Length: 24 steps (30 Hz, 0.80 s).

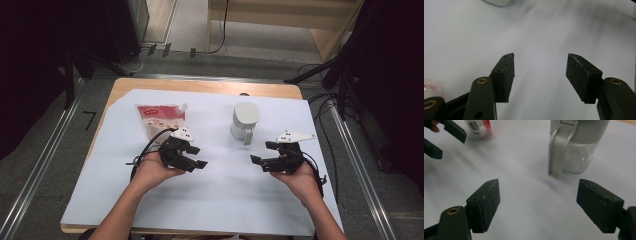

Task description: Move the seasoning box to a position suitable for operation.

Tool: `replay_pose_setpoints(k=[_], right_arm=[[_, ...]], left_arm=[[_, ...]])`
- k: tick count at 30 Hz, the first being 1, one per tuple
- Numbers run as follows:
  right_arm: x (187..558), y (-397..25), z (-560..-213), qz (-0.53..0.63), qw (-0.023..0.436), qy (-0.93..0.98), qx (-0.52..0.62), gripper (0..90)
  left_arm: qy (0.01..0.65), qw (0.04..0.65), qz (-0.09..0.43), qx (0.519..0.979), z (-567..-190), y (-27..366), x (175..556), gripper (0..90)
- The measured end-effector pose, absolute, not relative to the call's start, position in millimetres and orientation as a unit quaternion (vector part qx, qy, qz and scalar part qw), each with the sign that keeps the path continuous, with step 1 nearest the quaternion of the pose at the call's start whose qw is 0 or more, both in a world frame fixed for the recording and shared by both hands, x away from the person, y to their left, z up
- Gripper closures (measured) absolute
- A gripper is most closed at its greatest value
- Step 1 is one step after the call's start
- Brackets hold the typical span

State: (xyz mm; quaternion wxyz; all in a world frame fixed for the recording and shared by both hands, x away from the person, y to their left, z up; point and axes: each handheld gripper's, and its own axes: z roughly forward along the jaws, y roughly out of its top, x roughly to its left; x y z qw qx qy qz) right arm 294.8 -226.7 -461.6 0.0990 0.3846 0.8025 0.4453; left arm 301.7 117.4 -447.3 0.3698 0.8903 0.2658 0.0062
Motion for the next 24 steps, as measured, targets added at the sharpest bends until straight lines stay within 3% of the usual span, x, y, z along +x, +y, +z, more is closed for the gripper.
replay_pose_setpoints(k=[24], right_arm=[[296.7, -223.8, -460.1, 0.448, 0.094, 0.801, 0.386, 31.1]], left_arm=[[0.26, 0.375, 0.013, 0.89, -443.9, 122.5, 301.0, 39.2]])
